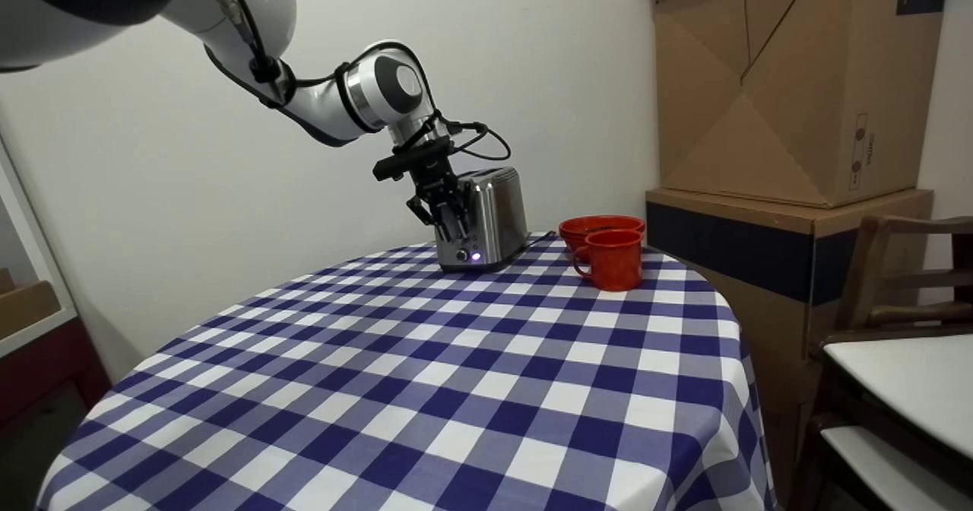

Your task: Push down the lever of the toaster

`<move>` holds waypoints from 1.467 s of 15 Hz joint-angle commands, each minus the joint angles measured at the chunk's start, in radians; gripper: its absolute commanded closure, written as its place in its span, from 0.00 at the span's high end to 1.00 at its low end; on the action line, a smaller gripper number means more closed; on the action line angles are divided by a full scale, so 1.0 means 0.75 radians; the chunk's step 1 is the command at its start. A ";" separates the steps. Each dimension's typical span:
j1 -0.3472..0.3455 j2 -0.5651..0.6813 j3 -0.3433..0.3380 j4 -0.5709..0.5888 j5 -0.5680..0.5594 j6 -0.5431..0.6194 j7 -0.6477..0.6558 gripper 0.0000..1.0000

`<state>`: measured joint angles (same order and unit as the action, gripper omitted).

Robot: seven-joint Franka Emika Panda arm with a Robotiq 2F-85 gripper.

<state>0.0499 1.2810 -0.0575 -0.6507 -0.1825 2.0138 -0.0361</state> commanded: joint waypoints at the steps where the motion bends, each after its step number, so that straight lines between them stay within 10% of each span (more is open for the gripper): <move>1: 0.001 -0.053 -0.008 0.018 0.005 -0.096 0.030 0.70; 5: -0.020 -0.167 0.000 -0.030 0.031 -0.182 0.116 1.00; 13: -0.003 -0.405 0.003 -0.275 0.035 -0.224 0.360 1.00; 21: -0.011 -0.699 0.033 -0.747 0.061 0.196 0.376 1.00; 22: 0.010 -0.565 -0.002 -0.539 0.045 0.098 0.427 1.00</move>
<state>0.0444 0.8549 -0.0371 -1.0607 -0.1674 2.0919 0.2914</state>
